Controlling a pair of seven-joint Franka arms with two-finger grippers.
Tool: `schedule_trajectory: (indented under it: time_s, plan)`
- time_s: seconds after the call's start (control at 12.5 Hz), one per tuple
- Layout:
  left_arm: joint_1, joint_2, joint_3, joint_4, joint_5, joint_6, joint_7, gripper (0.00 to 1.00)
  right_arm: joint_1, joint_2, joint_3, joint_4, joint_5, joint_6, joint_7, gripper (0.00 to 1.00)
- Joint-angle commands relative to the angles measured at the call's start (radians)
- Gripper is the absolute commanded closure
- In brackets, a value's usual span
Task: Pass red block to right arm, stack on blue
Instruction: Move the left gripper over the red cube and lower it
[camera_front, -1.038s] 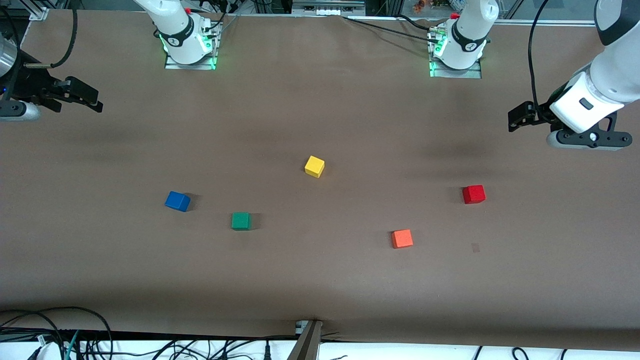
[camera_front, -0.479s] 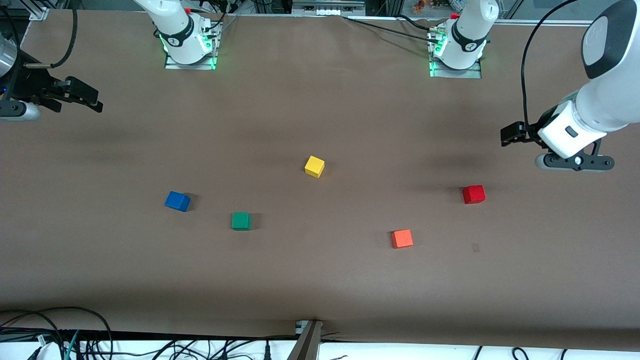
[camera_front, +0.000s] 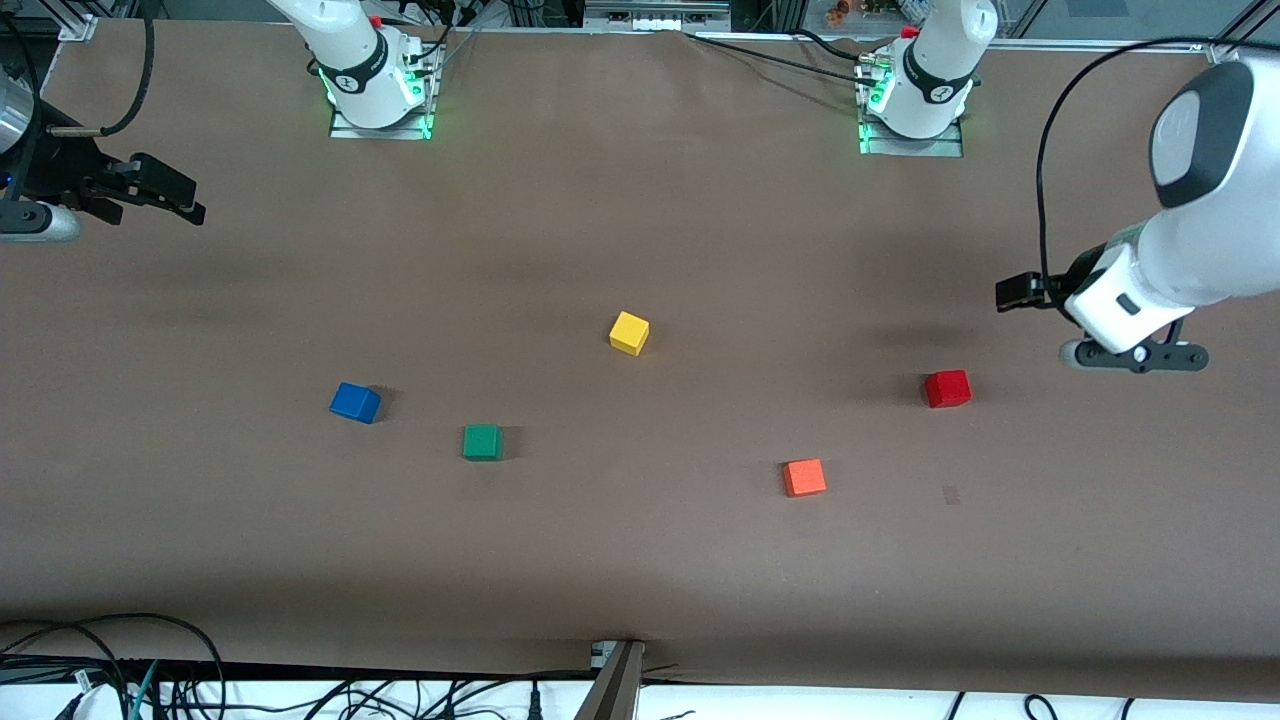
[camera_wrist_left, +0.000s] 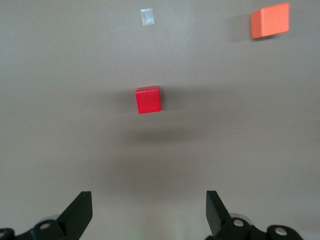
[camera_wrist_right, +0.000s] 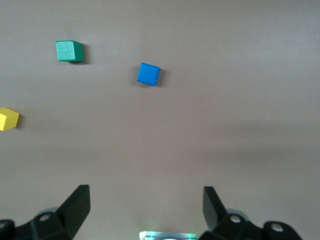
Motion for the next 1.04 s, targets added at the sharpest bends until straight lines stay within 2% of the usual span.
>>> schedule_trajectory:
  time_s: [0.0,0.16,0.4,0.56,0.96]
  plan:
    - [0.028,0.066,-0.008,0.028,0.011,-0.004,0.010,0.00,-0.006,0.007,0.001,0.023,0.016,-0.019,0.010,0.00]
    - [0.027,0.072,-0.012,-0.052,0.012,0.084,-0.004,0.00,-0.006,0.007,0.001,0.022,0.016,-0.021,0.007,0.00]
    - [0.033,0.075,-0.012,-0.288,0.014,0.420,-0.004,0.00,-0.006,0.007,0.001,0.023,0.016,-0.019,0.010,0.00]
    - [0.031,0.096,-0.012,-0.400,0.015,0.575,-0.005,0.00,-0.006,0.007,0.001,0.023,0.016,-0.019,0.010,0.00]
    - [0.033,0.215,-0.011,-0.413,0.019,0.709,-0.041,0.00,-0.006,0.007,0.000,0.022,0.016,-0.019,0.007,0.00]
